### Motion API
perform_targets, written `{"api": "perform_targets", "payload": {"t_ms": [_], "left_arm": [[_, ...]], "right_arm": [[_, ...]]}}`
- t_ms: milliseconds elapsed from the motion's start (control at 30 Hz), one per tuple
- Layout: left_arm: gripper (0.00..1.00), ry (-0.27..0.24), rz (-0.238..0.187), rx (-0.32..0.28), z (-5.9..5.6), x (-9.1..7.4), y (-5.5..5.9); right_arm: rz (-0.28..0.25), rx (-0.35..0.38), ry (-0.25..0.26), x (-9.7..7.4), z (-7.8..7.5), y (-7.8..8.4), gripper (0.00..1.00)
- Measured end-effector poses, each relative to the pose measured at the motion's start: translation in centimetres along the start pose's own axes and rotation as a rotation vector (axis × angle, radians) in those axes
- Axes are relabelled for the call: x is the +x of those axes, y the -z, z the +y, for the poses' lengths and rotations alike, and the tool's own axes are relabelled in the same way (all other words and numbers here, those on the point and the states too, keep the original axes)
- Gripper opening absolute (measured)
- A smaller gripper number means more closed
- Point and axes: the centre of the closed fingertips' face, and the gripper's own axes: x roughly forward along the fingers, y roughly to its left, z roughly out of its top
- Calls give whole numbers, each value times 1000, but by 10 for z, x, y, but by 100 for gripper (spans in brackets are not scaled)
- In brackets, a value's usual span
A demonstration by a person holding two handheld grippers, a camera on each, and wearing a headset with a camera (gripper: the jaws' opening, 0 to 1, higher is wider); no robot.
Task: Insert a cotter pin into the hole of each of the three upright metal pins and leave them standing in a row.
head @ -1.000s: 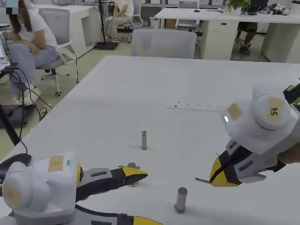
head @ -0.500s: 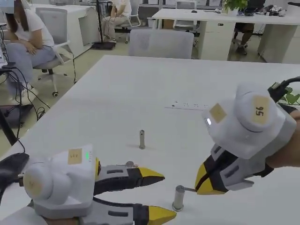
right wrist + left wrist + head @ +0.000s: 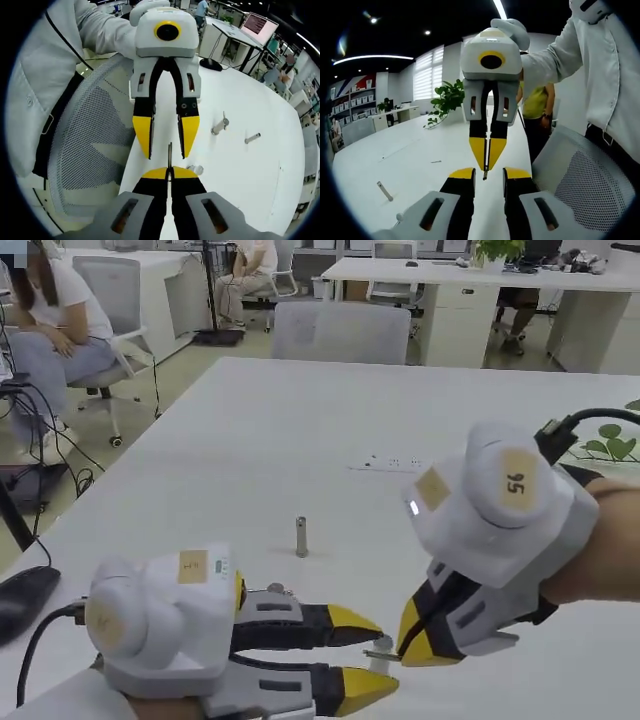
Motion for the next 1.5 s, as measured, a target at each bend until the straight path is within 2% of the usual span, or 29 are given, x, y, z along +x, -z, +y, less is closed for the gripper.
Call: {"api": "perform_targets", "payload": {"t_ms": [500,733,1167,1300,1500], "left_arm": [[6,26,27,10,-2,5,2],[2,17,36,16,0,5,3],[1,38,42,3,-4,5,4],[0,44,37,-5,-4,5,2],[0,54,32,-5,-5,5,0]], "right_arm": [[10,-26,-13,-1,4,-1,1],[14,-39,-21,0,6,-1,1],[1,-47,-30,1,10,-2,2],[-13,-23,-35,-1,11,-3,3],[-19,-46,-47,-2,13,-2,6]]}}
